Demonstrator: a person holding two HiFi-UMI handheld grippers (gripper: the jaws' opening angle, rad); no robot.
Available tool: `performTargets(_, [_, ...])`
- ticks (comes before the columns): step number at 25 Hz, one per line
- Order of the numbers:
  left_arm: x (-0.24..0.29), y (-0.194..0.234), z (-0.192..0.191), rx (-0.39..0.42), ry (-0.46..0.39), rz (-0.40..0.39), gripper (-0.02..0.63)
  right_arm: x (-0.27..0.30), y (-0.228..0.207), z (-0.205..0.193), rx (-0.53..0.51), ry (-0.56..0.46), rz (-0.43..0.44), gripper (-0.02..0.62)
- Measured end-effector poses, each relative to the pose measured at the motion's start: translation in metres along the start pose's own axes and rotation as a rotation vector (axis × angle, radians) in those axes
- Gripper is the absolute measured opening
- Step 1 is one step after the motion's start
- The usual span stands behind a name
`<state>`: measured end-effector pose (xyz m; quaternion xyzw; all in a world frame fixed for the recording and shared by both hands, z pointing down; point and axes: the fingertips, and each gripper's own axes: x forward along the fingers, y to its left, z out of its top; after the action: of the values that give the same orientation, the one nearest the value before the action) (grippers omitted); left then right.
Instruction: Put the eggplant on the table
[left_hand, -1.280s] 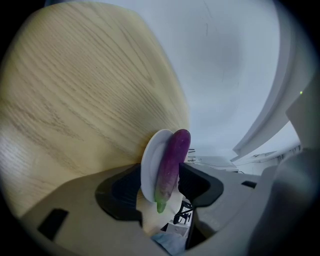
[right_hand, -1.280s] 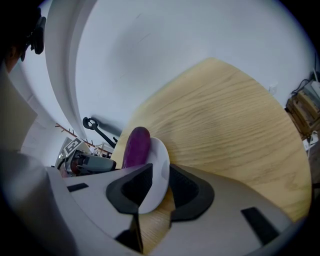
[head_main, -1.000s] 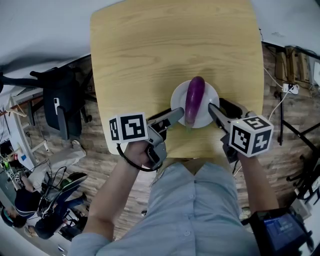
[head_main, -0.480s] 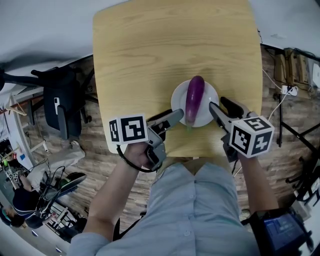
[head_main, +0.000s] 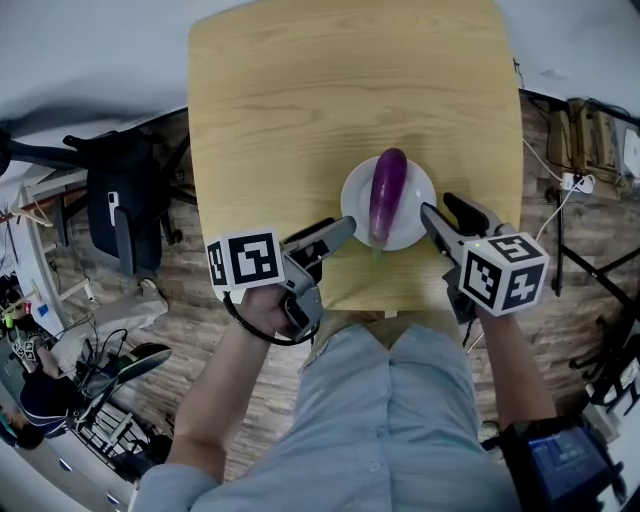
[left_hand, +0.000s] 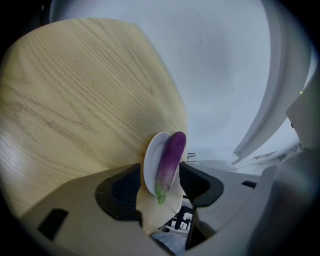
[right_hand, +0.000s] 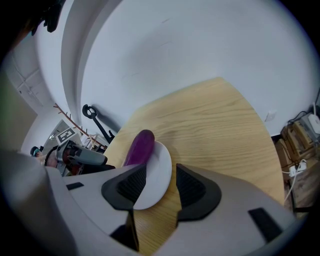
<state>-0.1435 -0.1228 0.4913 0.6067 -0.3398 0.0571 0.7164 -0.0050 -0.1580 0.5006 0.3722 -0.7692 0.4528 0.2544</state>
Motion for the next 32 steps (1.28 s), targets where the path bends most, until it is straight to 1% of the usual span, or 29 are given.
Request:
performTargets(4, [-0.009,-0.004,0.001,-0.005,-0.057,0.013,0.225,-0.008,-0.003,0.006,-0.014,-0.017,0.003,0.184])
performTargets(8, [-0.023,-0.01,-0.003,-0.01,-0.113,0.003,0.225,-0.02,0.0,0.009,-0.029,-0.032,0.007,0.184])
performTargets(13, [-0.032,-0.031,-0.021,-0.012,-0.167,-0.049,0.225,-0.039,0.013,0.015,-0.068,-0.064,0.039,0.183])
performTargets(15, [-0.031,-0.044,-0.03,0.009,-0.193,-0.075,0.224,-0.049,0.017,0.017,-0.083,-0.086,0.055,0.182])
performTargets(17, [-0.034,-0.058,-0.035,0.057,-0.223,-0.097,0.224,-0.059,0.024,0.02,-0.096,-0.114,0.066,0.167])
performTargets(19, [-0.042,-0.07,-0.037,0.113,-0.266,-0.108,0.215,-0.068,0.035,0.021,-0.105,-0.144,0.072,0.125])
performTargets(20, [-0.045,-0.075,-0.036,0.138,-0.291,-0.11,0.198,-0.072,0.04,0.022,-0.108,-0.158,0.076,0.104])
performTargets(21, [-0.048,-0.079,-0.036,0.163,-0.315,-0.109,0.195,-0.076,0.046,0.022,-0.112,-0.173,0.08,0.076])
performTargets(23, [-0.052,-0.087,-0.036,0.227,-0.359,-0.086,0.178,-0.083,0.055,0.022,-0.121,-0.205,0.093,0.044])
performTargets(24, [-0.054,-0.09,-0.036,0.269,-0.384,-0.058,0.148,-0.086,0.059,0.022,-0.127,-0.219,0.1,0.034])
performTargets(26, [-0.059,-0.096,-0.034,0.359,-0.447,0.01,0.02,-0.091,0.064,0.022,-0.138,-0.24,0.112,0.024])
performTargets(27, [-0.061,-0.1,-0.032,0.398,-0.481,0.038,0.006,-0.094,0.066,0.023,-0.141,-0.249,0.116,0.021])
performTargets(29, [-0.066,-0.108,-0.028,0.477,-0.554,0.103,0.005,-0.099,0.068,0.025,-0.145,-0.265,0.119,0.014])
performTargets(32, [-0.074,-0.117,-0.022,0.607,-0.65,0.232,0.005,-0.107,0.067,0.028,-0.145,-0.287,0.108,0.006])
